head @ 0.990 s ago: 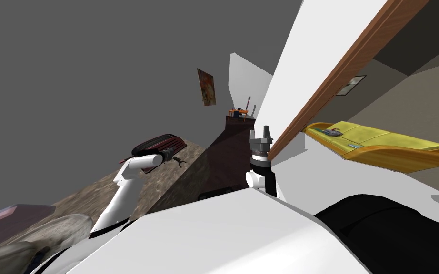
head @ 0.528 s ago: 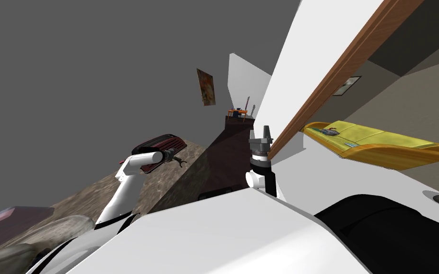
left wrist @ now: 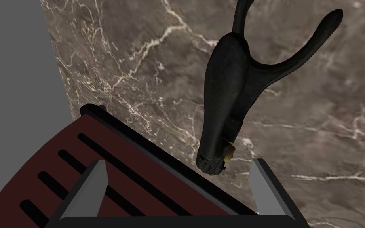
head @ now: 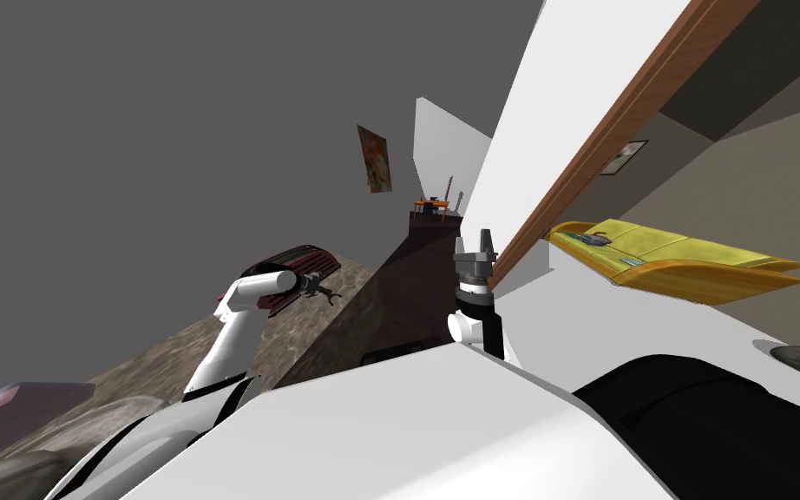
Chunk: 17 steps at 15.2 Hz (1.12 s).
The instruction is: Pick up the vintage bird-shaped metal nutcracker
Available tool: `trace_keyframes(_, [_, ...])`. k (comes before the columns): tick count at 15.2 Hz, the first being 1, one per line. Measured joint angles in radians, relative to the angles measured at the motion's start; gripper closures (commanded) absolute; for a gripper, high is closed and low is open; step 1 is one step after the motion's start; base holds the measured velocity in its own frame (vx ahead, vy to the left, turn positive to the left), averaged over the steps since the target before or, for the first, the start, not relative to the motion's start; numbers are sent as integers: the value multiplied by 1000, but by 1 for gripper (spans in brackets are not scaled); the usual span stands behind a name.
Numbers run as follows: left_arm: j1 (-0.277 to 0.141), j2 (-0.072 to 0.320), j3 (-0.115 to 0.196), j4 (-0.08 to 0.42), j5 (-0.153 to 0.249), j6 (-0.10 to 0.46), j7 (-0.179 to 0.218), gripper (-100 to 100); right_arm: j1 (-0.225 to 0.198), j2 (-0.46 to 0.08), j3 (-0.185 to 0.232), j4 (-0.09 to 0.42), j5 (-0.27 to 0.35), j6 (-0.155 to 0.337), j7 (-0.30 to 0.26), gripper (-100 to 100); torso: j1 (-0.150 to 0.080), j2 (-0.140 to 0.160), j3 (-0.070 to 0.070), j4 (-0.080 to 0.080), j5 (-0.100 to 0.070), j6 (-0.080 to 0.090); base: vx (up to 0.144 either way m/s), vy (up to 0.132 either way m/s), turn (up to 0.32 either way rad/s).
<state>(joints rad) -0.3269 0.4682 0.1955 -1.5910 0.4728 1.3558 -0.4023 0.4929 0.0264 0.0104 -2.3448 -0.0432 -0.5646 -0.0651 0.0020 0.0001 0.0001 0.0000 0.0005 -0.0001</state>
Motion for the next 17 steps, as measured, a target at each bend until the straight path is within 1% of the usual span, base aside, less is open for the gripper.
trace_keyframes(12, [-92, -3, 19, 77, 65, 215, -32, -100, 0, 0, 0, 0, 0, 0, 0, 0, 0, 0, 0, 0, 0, 0, -7, 23, -26])
trace_keyframes(13, [-93, -3, 20, 77, 66, 221, -32, -100, 0, 0, 0, 0, 0, 0, 0, 0, -1, 0, 0, 0, 0, 0, -11, -2, -102])
trace_keyframes(14, [-95, -1, 21, 90, 66, 215, -34, -100, 0, 0, 0, 0, 0, 0, 0, 0, -1, 0, 0, 0, 0, 0, -23, -13, -158])
trace_keyframes(17, [-93, 12, 32, 135, 69, 181, -47, -100, 0, 0, 0, 0, 0, 0, 0, 0, -3, 2, 1, 0, -1, 0, -33, -19, -115])
